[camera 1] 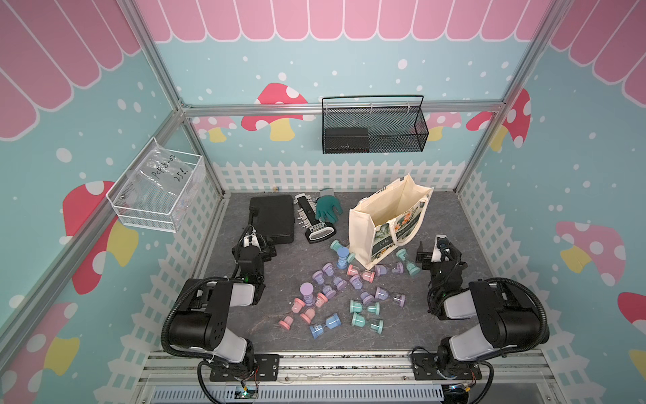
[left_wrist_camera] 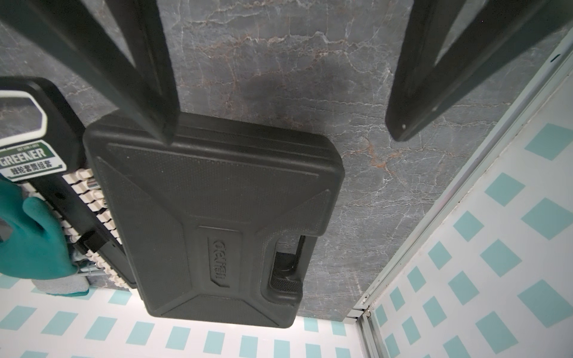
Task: Put the hourglass into the canvas bag
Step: Pick up the hourglass from the center of the board.
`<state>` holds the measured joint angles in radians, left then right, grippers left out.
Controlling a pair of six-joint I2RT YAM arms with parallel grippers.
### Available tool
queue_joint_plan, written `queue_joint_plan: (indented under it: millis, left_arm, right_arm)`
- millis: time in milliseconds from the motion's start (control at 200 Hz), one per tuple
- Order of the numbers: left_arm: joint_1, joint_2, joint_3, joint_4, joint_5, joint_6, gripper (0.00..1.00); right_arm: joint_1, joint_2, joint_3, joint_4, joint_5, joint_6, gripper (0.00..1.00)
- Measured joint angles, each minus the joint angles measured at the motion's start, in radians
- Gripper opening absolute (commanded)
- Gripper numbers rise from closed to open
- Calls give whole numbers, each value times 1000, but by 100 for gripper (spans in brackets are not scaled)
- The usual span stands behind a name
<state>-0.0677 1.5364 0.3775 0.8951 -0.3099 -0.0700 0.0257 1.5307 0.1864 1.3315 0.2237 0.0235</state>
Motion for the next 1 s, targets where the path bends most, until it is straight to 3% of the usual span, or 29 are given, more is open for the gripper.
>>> queue_joint_plan:
  millis: [235,445,670,1001]
  left_arm:
    - [0,0,-13,31,0,0,99]
    - [0,-21,-133,162,0,0,99]
    - [0,-225,-140,89,14,1,99]
    - [2,-472,-48,-191,58,-101,99]
  right_arm:
    - [0,0,0,0,2,0,99]
    - [0,-19,-35,24,34,15,100]
    - [1,-36,-60,52,41,14,100]
    - [2,-444,-37,-222,50,81,100]
